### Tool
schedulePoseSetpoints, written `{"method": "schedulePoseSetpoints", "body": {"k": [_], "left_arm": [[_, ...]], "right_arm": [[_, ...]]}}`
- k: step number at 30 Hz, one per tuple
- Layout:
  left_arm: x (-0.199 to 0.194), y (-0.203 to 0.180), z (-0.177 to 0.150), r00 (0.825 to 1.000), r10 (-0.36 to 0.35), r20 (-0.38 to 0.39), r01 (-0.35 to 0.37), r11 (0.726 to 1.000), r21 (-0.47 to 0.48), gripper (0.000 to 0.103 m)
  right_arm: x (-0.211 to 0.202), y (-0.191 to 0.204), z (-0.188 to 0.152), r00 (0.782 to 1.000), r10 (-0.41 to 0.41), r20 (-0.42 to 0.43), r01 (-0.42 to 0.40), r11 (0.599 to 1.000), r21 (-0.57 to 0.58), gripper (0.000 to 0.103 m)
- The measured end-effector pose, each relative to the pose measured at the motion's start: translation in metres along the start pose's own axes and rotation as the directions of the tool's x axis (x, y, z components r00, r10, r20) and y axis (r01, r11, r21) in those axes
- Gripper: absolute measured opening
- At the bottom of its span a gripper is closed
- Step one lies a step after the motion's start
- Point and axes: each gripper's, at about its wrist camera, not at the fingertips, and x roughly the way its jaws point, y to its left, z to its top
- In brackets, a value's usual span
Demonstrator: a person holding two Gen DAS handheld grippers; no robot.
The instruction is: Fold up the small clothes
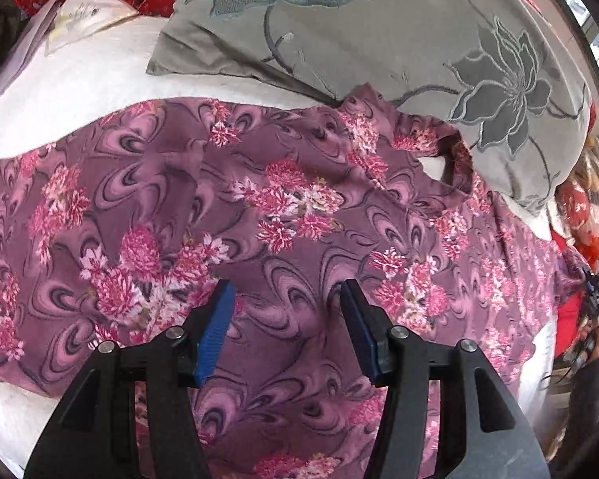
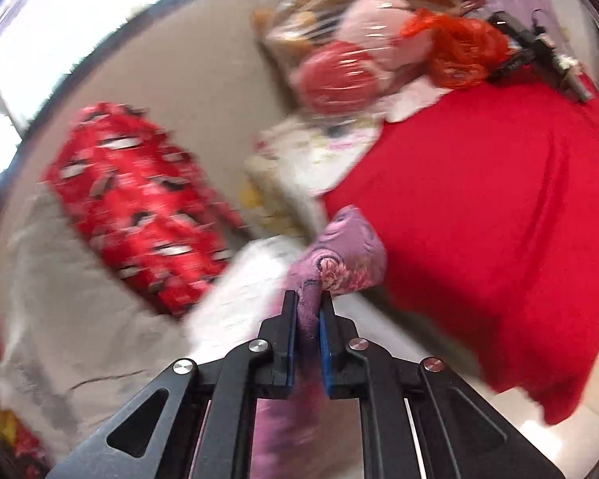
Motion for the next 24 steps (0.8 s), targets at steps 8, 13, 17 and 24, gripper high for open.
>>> {"method": "schedulePoseSetpoints", "body": {"k": [8,13,17,24], "left_arm": [[-0.014,0.026,-0.009,0.993,-0.113,-0.031,0.110,0.991,-0.069,0.054],[-0.025,0.041,-0.014,0.986,-0.161,-0.053,0.156,0.984,-0.082,0.054],[-0.027,0.044,-0.015,0.978,-0.197,-0.065,0.191,0.977,-0.096,0.054],[-0.047,0.067,-0.015,0.974,-0.219,-0.057,0.213,0.973,-0.094,0.054]], "right_arm": [[-0.008,0.100,-0.080,0.964,0.204,-0.172,-0.229,0.963,-0.139,0.009],[-0.010,0.160,-0.139,0.924,0.263,-0.278,-0.320,0.930,-0.183,0.009],[-0.014,0.215,-0.188,0.885,0.290,-0.364,-0.389,0.891,-0.235,0.009],[-0.019,0.291,-0.276,0.824,0.292,-0.486,-0.477,0.820,-0.316,0.010]]}}
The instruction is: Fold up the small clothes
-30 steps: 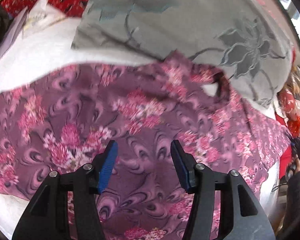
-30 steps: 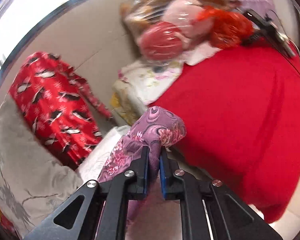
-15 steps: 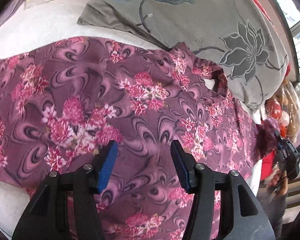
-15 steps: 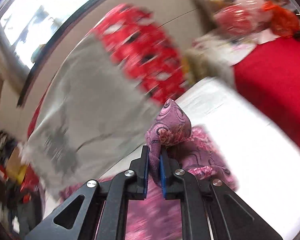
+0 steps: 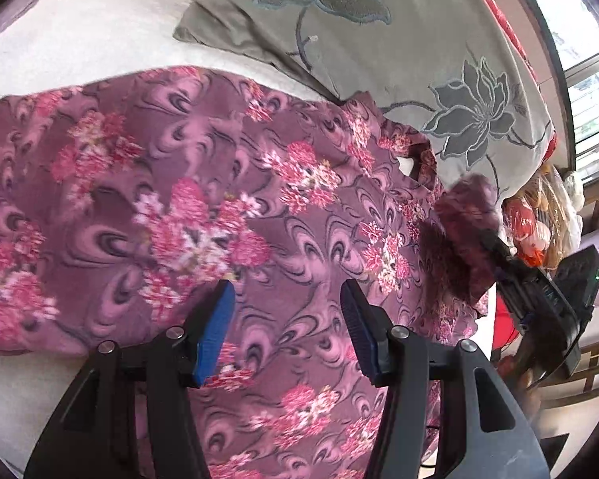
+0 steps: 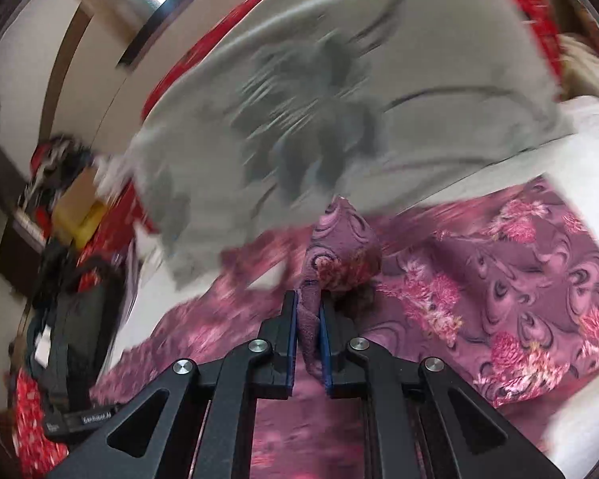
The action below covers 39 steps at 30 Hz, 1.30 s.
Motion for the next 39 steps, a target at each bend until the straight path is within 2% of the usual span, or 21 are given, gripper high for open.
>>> {"method": "schedulePoseSetpoints", "body": {"k": [6,7,11,14,16,17,19,23,25,26,27,28,30,35,37,39], "left_arm": [[-0.014,0.010,0.006,1.000,-0.011,0.021,0.011,1.000,-0.007,0.054],[-0.013,0.011,0.006,1.000,-0.016,0.019,0.016,1.000,-0.011,0.054],[-0.010,0.007,0.003,0.999,-0.040,-0.003,0.040,0.999,-0.009,0.054],[-0.003,-0.004,0.000,0.997,-0.076,-0.027,0.076,0.997,-0.006,0.054],[0.002,-0.012,-0.002,0.992,-0.114,-0.047,0.113,0.994,-0.009,0.054],[0.008,-0.018,-0.002,0.989,-0.130,-0.065,0.129,0.992,-0.014,0.054],[0.020,-0.030,-0.004,0.984,-0.151,-0.090,0.150,0.989,-0.019,0.054],[0.045,-0.051,-0.001,0.988,-0.100,-0.115,0.097,0.995,-0.028,0.054],[0.046,-0.058,0.003,0.995,-0.071,-0.071,0.069,0.997,-0.036,0.053],[0.043,-0.063,0.007,0.998,-0.052,-0.034,0.051,0.998,-0.030,0.039],[0.039,-0.065,0.009,0.999,-0.042,-0.009,0.042,0.999,-0.022,0.011],[0.032,-0.068,0.012,0.999,-0.040,0.012,0.040,0.999,-0.016,0.004],[0.018,-0.066,0.015,0.997,-0.049,0.057,0.050,0.998,-0.023,0.004],[-0.028,-0.044,0.014,0.984,-0.005,0.178,0.012,0.999,-0.038,0.004],[-0.028,-0.031,0.013,0.988,-0.001,0.153,0.010,0.998,-0.057,0.004],[-0.018,-0.021,0.011,0.993,0.018,0.115,-0.007,0.996,-0.089,0.004]], "right_arm": [[0.044,0.058,-0.037,0.995,0.049,-0.085,-0.054,0.997,-0.060,0.010],[0.049,0.064,-0.042,0.994,0.055,-0.098,-0.061,0.996,-0.063,0.014],[0.068,0.074,-0.070,0.977,0.080,-0.200,-0.088,0.996,-0.032,0.019],[0.057,0.063,-0.086,0.962,0.119,-0.245,-0.125,0.992,-0.010,0.022],[0.038,0.053,-0.089,0.963,0.137,-0.233,-0.140,0.990,0.003,0.025],[0.031,0.048,-0.090,0.966,0.126,-0.227,-0.128,0.992,0.006,0.032],[0.011,0.031,-0.091,0.975,0.111,-0.193,-0.108,0.994,0.025,0.033],[-0.024,-0.007,-0.085,0.988,0.069,-0.138,-0.057,0.995,0.087,0.033],[-0.044,-0.030,-0.083,0.993,0.047,-0.104,-0.034,0.992,0.123,0.033],[-0.051,-0.037,-0.082,0.995,0.039,-0.089,-0.027,0.991,0.134,0.033],[-0.060,-0.047,-0.080,0.997,0.028,-0.069,-0.018,0.989,0.148,0.033],[-0.069,-0.057,-0.078,0.999,0.015,-0.047,-0.007,0.987,0.163,0.033],[-0.086,-0.078,-0.072,1.000,-0.016,-0.003,0.016,0.980,0.196,0.033],[-0.111,-0.132,-0.063,0.991,-0.094,0.096,0.058,0.944,0.325,0.038],[-0.109,-0.152,-0.058,0.988,-0.119,0.098,0.074,0.923,0.378,0.041],[-0.094,-0.164,-0.053,0.992,-0.108,0.065,0.072,0.909,0.411,0.041]]}}
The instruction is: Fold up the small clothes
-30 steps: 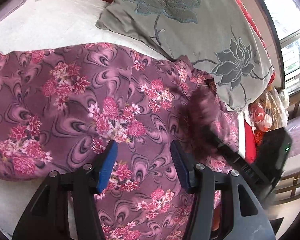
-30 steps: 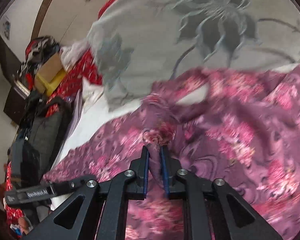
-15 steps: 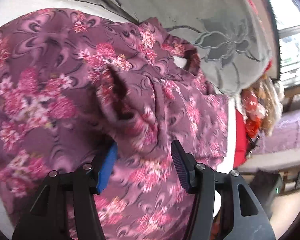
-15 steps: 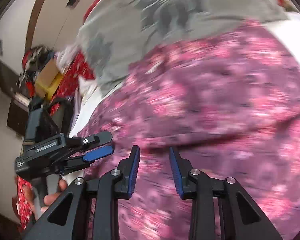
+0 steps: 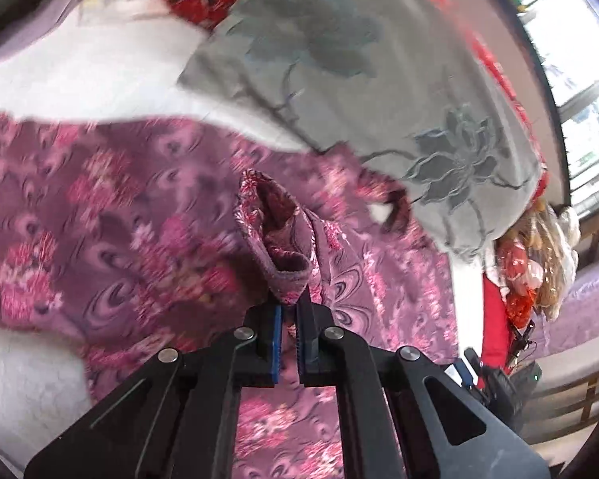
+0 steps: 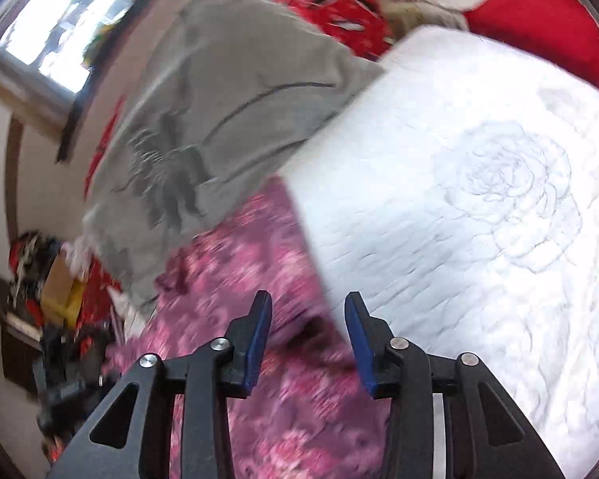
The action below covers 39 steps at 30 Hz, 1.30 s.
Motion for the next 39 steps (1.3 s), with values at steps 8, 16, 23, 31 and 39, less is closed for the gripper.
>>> {"method": "schedulePoseSetpoints", "body": {"k": [8,16,23,31,39], "left_arm": [[0.025,0.006,-0.013,0.998,0.045,-0.049,-0.044,0.999,0.009,0.005],[-0.005,0.013,-0.028,1.000,-0.022,-0.005,0.021,0.999,-0.027,0.007],[0.033,-0.013,-0.015,0.997,0.067,-0.041,-0.064,0.996,0.069,0.031],[0.024,0.001,-0.020,0.997,0.053,-0.050,-0.051,0.998,0.040,0.031],[-0.095,0.066,-0.004,0.986,0.031,0.167,-0.025,0.999,-0.036,0.057]], "right_arm": [[0.016,0.029,0.003,0.997,0.055,0.046,-0.049,0.991,-0.123,0.010],[0.008,0.021,-0.001,0.992,-0.091,0.086,0.101,0.986,-0.129,0.020],[0.027,0.079,-0.024,1.000,0.028,0.003,-0.025,0.944,-0.329,0.026],[0.053,0.102,-0.059,0.998,-0.011,-0.058,-0.010,0.932,-0.362,0.027],[0.111,0.186,-0.120,0.973,0.044,-0.226,-0.154,0.855,-0.495,0.028]]}}
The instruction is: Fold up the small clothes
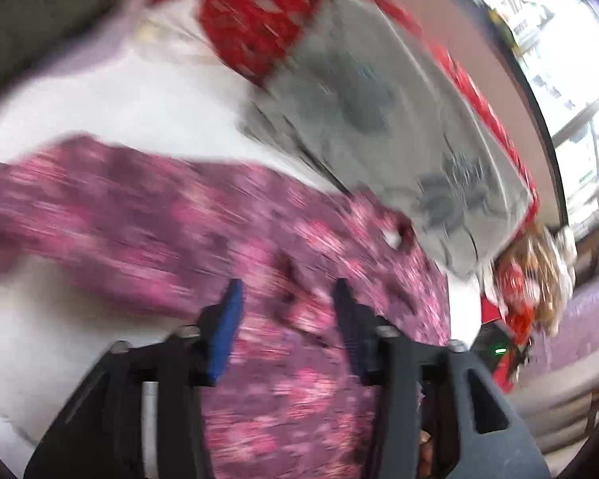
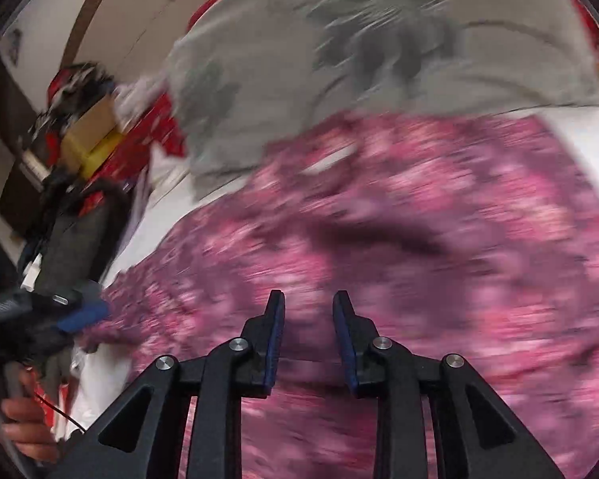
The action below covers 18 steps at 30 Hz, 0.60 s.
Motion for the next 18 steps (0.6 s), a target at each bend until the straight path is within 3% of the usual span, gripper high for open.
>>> {"method": "schedulePoseSetpoints", "body": {"k": [1,3,6,11,18], "left_arm": [[-0.012,0.016,0.005,1.000,0.017,0.025,-0.016,1.000,-0.024,0.057],[-0.035,0.057,0.016,0.997,0.052,0.063,-0.046,0.995,-0.088,0.057],[-0.060,0.128,0.028,0.990,0.110,0.093,-0.085,0.968,-0.236,0.057],[-0.062,0.214,0.015,0.993,0.077,0.094,-0.020,0.865,-0.501,0.057],[-0.023,0.253,0.001,0.996,-0.020,0.083,0.070,0.733,-0.676,0.059]], "right_arm": [[0.008,0.005,-0.003,1.000,-0.016,-0.005,0.016,1.000,-0.014,0.029],[0.012,0.011,-0.013,0.996,-0.049,0.075,0.052,0.997,-0.048,0.032],[0.012,0.014,-0.025,0.989,-0.059,0.132,0.069,0.995,-0.074,0.034],[0.014,0.016,-0.025,0.988,-0.069,0.137,0.081,0.993,-0.081,0.034],[0.013,0.020,-0.027,0.985,-0.095,0.144,0.111,0.988,-0.105,0.035]]}}
